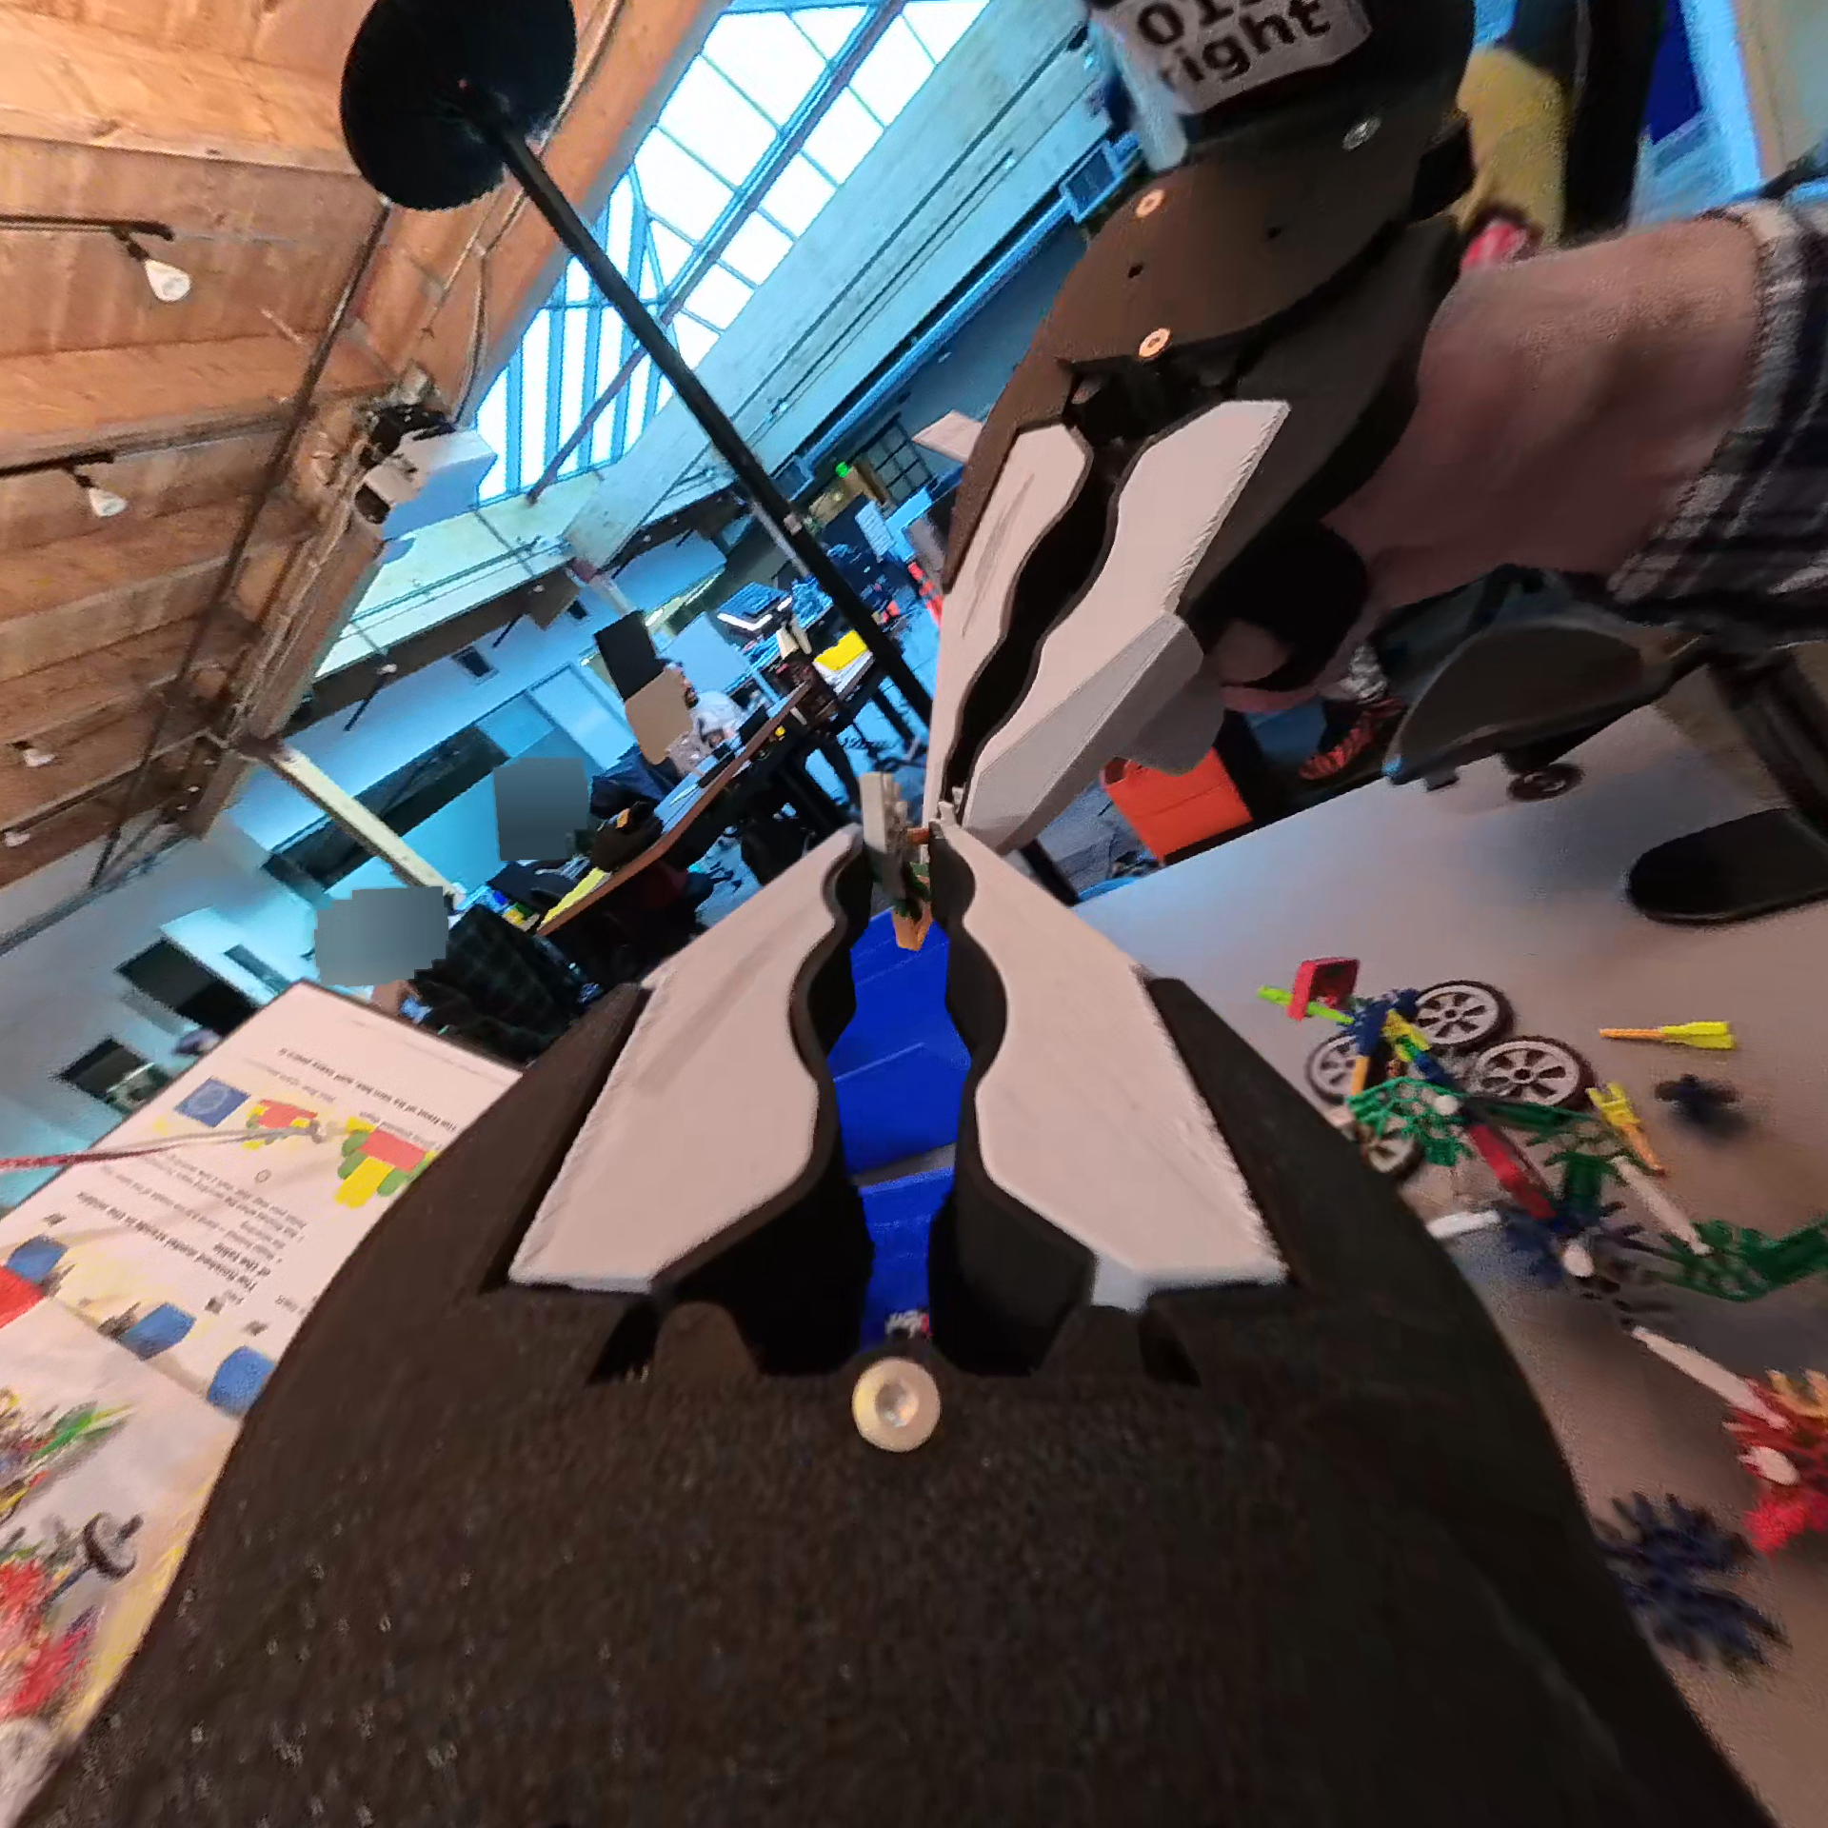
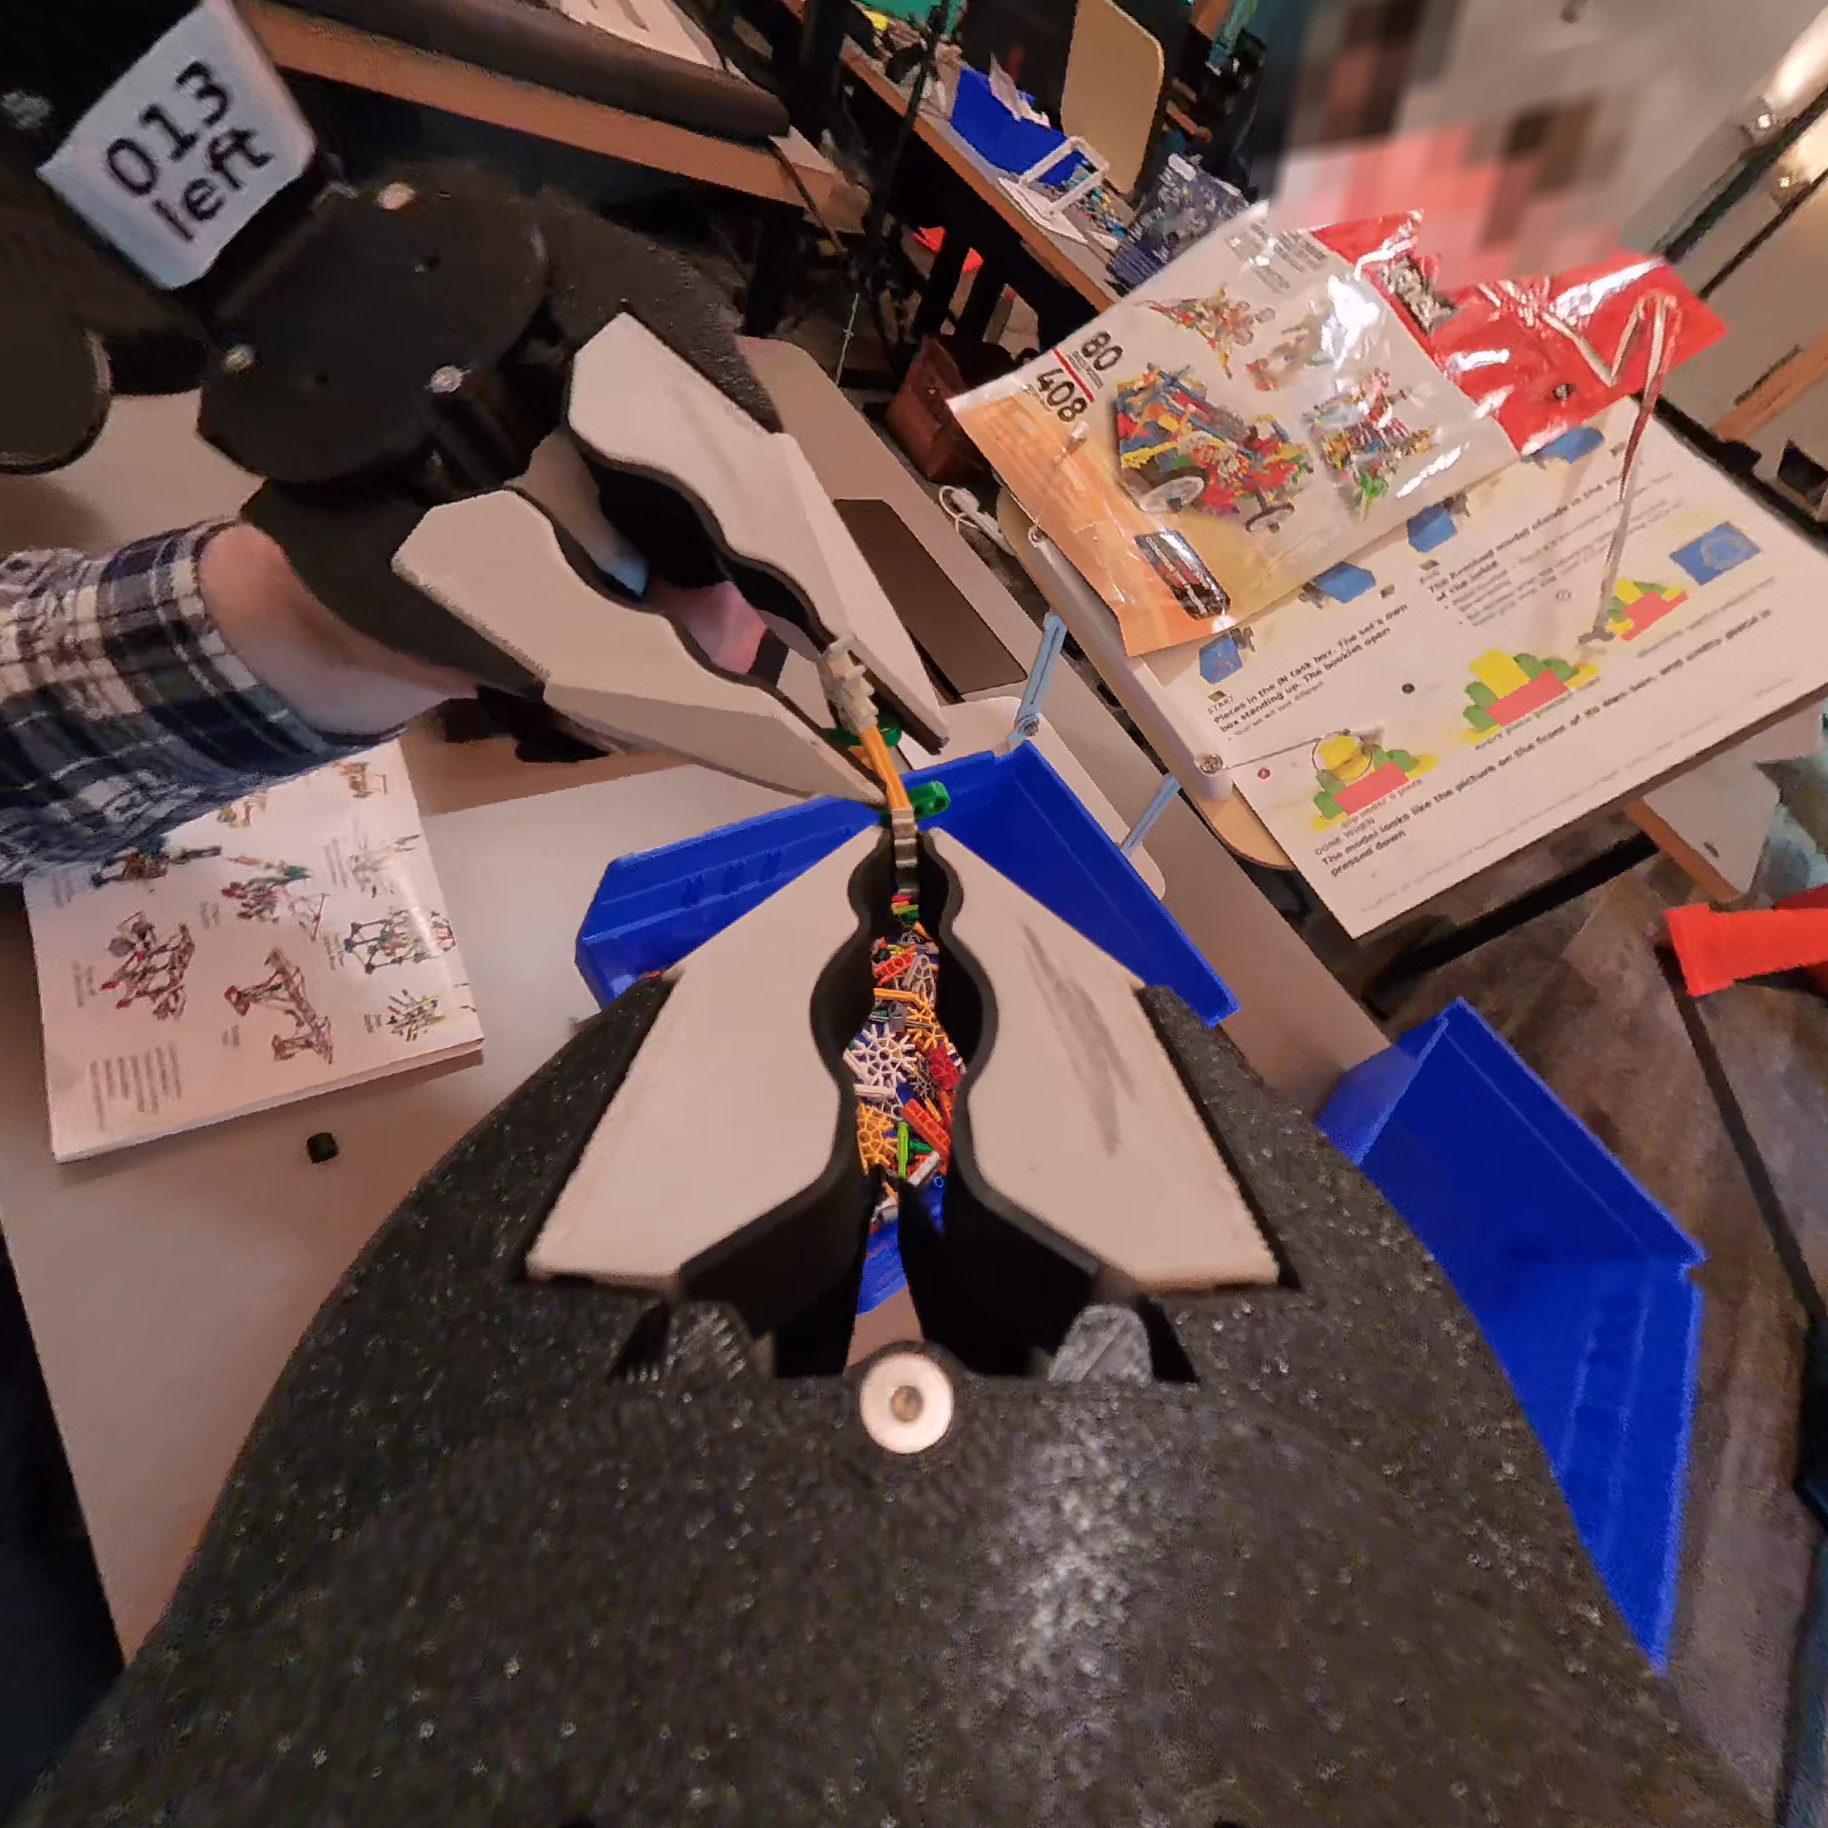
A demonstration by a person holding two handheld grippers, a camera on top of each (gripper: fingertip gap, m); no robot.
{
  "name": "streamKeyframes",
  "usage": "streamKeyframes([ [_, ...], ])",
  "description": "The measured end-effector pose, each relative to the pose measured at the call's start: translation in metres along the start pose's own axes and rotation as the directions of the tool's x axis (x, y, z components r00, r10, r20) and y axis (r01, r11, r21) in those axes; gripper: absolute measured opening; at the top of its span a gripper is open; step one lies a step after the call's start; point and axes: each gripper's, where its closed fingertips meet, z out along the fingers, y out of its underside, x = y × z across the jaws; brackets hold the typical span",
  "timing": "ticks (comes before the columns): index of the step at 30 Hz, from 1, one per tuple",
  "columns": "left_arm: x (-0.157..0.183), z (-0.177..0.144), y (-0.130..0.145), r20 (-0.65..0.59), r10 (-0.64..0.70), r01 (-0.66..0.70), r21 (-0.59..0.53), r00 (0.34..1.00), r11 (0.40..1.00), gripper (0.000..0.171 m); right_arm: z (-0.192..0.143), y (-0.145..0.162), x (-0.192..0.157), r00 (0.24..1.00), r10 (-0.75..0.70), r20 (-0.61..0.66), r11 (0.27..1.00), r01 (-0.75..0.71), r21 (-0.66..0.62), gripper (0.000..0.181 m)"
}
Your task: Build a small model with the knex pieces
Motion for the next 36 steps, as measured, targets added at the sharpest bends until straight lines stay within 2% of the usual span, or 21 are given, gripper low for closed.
streamKeyframes([
  [8,-0.014,0.014,0.044,0.101,0.008,0.001,-0.082,0.995,0.997,0.007,0.033,0.027,0.022,0.986,0.165,0.002,0.986,-0.165,0.011,0.001],
  [10,-0.024,0.015,0.053,0.163,0.004,0.012,-0.093,0.987,0.996,0.001,0.043,0.031,0.014,0.980,0.191,0.048,0.982,-0.191,0.009,0.000],
  [14,-0.027,0.015,0.075,0.167,-0.005,0.028,-0.137,0.986,0.990,0.001,0.062,0.044,0.017,0.972,0.233,0.017,0.972,-0.232,-0.026,0.001],
  [16,-0.028,0.016,0.080,0.148,-0.061,0.082,-0.138,0.987,0.987,0.002,0.066,0.048,0.018,0.970,0.243,0.030,0.970,-0.242,-0.023,0.001],
  [18,-0.030,0.016,0.081,0.158,-0.094,0.114,-0.127,0.983,0.985,0.002,0.065,0.047,0.020,0.966,0.256,0.031,0.967,-0.256,-0.007,0.001],
  [22,-0.032,0.018,0.076,0.146,-0.248,0.259,-0.054,0.958,0.964,0.002,0.063,0.044,0.020,0.977,0.213,-0.014,0.977,-0.213,-0.005,0.001],
  [26,-0.036,0.013,0.065,0.083,-0.395,0.394,0.021,0.915,0.919,0.003,0.057,0.036,0.018,0.952,0.304,0.039,0.951,-0.306,0.051,0.001],
  [29,-0.032,0.010,0.065,0.011,-0.439,0.439,-0.022,0.899,0.898,0.014,0.051,0.036,0.019,0.937,0.341,0.068,0.936,-0.346,0.072,0.002],
  [33,-0.031,0.007,0.064,-0.014,-0.437,0.436,-0.026,0.900,0.899,0.002,0.047,0.038,0.019,0.942,0.331,0.055,0.940,-0.335,0.063,0.001],
  [36,-0.032,0.009,0.079,0.009,-0.440,0.440,-0.071,0.898,0.895,0.001,0.051,0.045,0.020,0.945,0.325,0.040,0.945,-0.326,0.029,0.002],
])
